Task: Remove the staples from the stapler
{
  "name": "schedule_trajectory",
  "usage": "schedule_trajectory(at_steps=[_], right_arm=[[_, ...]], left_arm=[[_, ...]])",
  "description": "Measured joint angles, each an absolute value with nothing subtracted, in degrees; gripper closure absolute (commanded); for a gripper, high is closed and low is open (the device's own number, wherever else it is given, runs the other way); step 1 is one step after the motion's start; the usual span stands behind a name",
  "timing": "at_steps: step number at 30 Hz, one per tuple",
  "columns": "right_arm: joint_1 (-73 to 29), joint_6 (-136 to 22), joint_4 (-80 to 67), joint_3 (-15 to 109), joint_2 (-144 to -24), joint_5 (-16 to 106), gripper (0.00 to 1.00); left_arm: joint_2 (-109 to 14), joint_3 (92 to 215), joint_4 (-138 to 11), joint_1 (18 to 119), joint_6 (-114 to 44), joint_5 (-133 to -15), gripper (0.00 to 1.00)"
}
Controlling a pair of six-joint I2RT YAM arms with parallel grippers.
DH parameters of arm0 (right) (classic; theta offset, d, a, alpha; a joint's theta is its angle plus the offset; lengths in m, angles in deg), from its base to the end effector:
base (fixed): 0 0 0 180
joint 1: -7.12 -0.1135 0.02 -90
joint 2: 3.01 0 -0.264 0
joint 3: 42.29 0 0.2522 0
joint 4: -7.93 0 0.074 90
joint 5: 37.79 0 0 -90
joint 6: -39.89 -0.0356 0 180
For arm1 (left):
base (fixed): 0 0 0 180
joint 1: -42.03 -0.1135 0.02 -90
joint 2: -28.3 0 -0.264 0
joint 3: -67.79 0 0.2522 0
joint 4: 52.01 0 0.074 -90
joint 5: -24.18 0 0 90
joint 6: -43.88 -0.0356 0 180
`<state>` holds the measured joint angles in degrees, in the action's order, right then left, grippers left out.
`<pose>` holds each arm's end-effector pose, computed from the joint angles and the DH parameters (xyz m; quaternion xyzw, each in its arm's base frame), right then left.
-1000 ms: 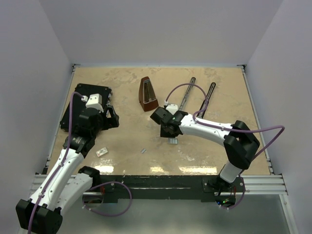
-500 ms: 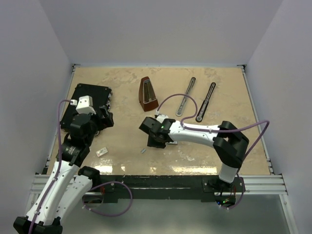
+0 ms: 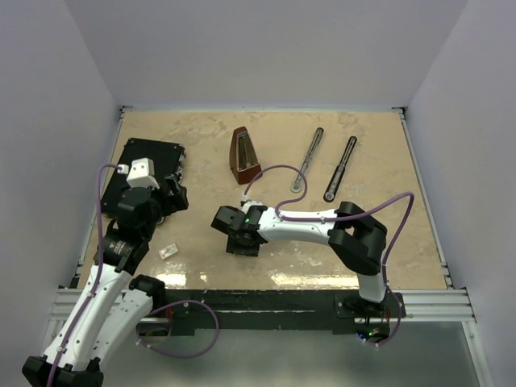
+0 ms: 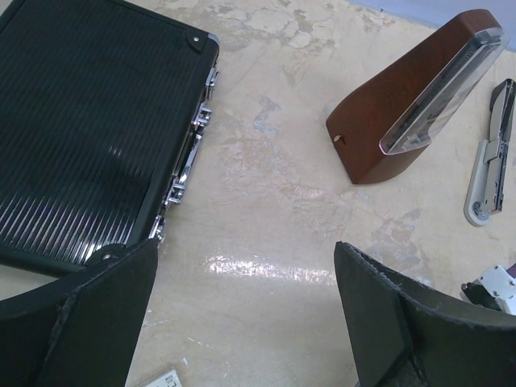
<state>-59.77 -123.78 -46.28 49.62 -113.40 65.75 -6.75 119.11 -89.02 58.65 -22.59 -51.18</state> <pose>0.1582 0.3494 0.1773 0.0758 0.9790 0.1013 0.1601 0.1438 -0.0335 0.2974 -0.1215 0.8103 -0.0950 0.5654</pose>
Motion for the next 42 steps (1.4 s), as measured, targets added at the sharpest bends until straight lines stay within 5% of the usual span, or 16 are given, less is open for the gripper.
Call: schedule_trajectory(at_steps=[42], right_arm=[[-60.0,-122.3,-51.6,62.0,-123.7,70.8,0.6]], left_arm=[[-6.4,119.1,-89.0,58.6,-22.6,-50.8,0.05]])
